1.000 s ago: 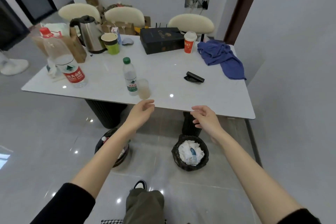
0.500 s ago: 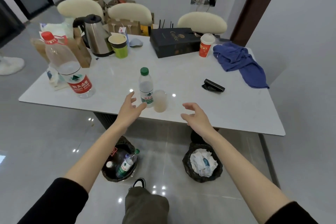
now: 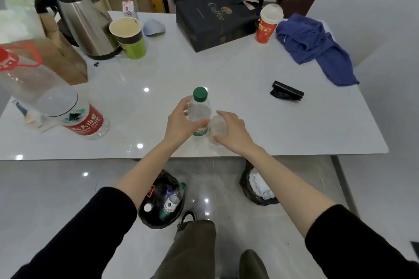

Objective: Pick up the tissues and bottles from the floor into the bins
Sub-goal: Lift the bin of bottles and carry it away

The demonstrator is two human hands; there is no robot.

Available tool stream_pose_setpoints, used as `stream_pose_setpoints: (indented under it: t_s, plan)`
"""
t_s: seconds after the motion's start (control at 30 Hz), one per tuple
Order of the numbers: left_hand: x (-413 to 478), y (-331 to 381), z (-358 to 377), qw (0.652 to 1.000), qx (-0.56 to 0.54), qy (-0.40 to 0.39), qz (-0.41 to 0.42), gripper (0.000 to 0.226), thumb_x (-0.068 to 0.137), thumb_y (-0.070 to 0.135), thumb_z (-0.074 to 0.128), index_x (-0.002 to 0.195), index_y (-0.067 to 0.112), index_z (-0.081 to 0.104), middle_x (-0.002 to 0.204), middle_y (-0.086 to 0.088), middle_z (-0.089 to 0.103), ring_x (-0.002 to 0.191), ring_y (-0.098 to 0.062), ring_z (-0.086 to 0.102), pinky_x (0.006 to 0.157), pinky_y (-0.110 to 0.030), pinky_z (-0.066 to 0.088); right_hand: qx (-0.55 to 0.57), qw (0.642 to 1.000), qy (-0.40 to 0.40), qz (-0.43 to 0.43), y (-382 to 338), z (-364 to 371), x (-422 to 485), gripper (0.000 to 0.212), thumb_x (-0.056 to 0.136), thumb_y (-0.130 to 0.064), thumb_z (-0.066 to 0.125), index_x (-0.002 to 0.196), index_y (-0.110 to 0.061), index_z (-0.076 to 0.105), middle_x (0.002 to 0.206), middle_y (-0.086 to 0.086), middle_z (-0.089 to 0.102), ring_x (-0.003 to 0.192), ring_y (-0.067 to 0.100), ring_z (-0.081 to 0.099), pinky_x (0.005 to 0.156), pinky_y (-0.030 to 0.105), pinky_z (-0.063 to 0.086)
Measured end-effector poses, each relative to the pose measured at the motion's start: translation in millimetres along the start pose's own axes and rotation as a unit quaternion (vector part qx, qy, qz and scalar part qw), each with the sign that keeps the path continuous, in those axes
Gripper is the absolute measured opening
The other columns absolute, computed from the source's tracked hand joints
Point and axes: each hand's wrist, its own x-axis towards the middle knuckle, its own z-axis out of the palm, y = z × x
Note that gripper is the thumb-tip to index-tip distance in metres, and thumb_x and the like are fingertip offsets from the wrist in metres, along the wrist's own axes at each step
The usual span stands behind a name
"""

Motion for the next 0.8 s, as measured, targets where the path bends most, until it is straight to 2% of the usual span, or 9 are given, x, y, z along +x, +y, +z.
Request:
stream_pose_setpoints:
  t_s: [0.1,0.17,0.23,0.3,0.4,0.5,0.67,0.8]
  plan:
    - [0.1,-6.7,-2.8,1.0,0.013,0.009,0.025,0.072,0.066,0.031,0.082,0.13,0.032,0.048,0.121,0.008,0.059,0.107,-0.009,0.057,0.083,-0.019,0.047,-0.061,0.998,0.018,-0.007,-0.2,8.4,4.6,0.069,0.086,-0.017,0.062,0.147,-0.02,0.03,0.148,0.002,0.028,0.129,0.029,0.032,0.099,0.036,0.039]
    - [-5.3,-7.8,-4.6,0.999,0.015,0.013,0.041,0.068,0.068,0.031,0.081,0.128,0.032,0.05,0.119,0.012,0.06,0.107,-0.007,0.057,0.083,-0.015,0.046,-0.087,0.995,0.036,-0.016,0.6,11.4,3.3,0.067,0.087,-0.018,0.061,0.147,-0.019,0.031,0.145,0.002,0.03,0.125,0.029,0.035,0.094,0.035,0.043]
    - [-15.8,-8.1,-5.4,0.998,0.011,0.021,0.052,0.065,0.068,0.032,0.08,0.126,0.032,0.051,0.118,0.014,0.06,0.107,-0.006,0.056,0.086,-0.018,0.046,-0.092,0.995,0.039,-0.024,2.7,12.8,-2.0,0.066,0.087,-0.02,0.061,0.146,-0.019,0.032,0.143,0.003,0.031,0.123,0.029,0.036,0.092,0.034,0.043]
    - [-29.1,-5.9,-5.7,0.998,-0.003,0.04,0.056,0.061,0.068,0.032,0.079,0.123,0.034,0.052,0.116,0.015,0.06,0.108,-0.005,0.056,0.084,-0.016,0.046,-0.081,0.996,0.036,-0.02,6.4,12.5,-8.6,0.067,0.085,-0.022,0.062,0.145,-0.019,0.032,0.142,0.002,0.031,0.123,0.028,0.037,0.092,0.032,0.042]
    - [-55.4,-2.0,-5.7,0.995,-0.028,0.078,0.056,0.059,0.072,0.028,0.079,0.125,0.032,0.051,0.117,0.015,0.06,0.108,-0.003,0.055,0.073,-0.003,0.044,-0.045,0.998,0.042,-0.019,13.1,10.5,-24.6,0.067,0.082,-0.026,0.064,0.142,-0.02,0.035,0.141,0.002,0.033,0.124,0.025,0.04,0.094,0.031,0.04]
    - [-93.1,-5.2,-4.4,0.989,-0.045,0.126,0.055,0.062,0.073,0.028,0.079,0.128,0.026,0.051,0.12,0.012,0.06,0.11,-0.002,0.055,0.072,0.002,0.042,-0.012,0.999,0.035,-0.037,20.9,10.9,-50.4,0.065,0.081,-0.034,0.064,0.14,-0.021,0.038,0.14,0.001,0.034,0.121,0.021,0.045,0.094,0.03,0.041]
    - [-170.6,-21.6,6.7,0.977,-0.045,0.202,0.043,0.058,0.072,0.033,0.08,0.123,0.027,0.054,0.114,0.018,0.062,0.104,0.004,0.058,0.082,-0.01,0.047,0.009,0.996,-0.018,-0.086,37.5,18.7,-102.5,0.065,0.078,-0.036,0.069,0.135,-0.021,0.043,0.135,0.0,0.038,0.12,0.019,0.047,0.101,0.034,0.041]
    - [-222.2,-38.9,18.2,0.968,-0.049,0.248,0.014,0.052,0.073,0.027,0.08,0.119,0.024,0.056,0.104,0.026,0.061,0.094,0.015,0.057,0.075,-0.001,0.042,-0.02,0.991,-0.071,-0.114,47.5,33.5,-130.7,0.064,0.078,-0.037,0.068,0.135,-0.022,0.044,0.137,0.0,0.039,0.124,0.018,0.045,0.099,0.03,0.04]
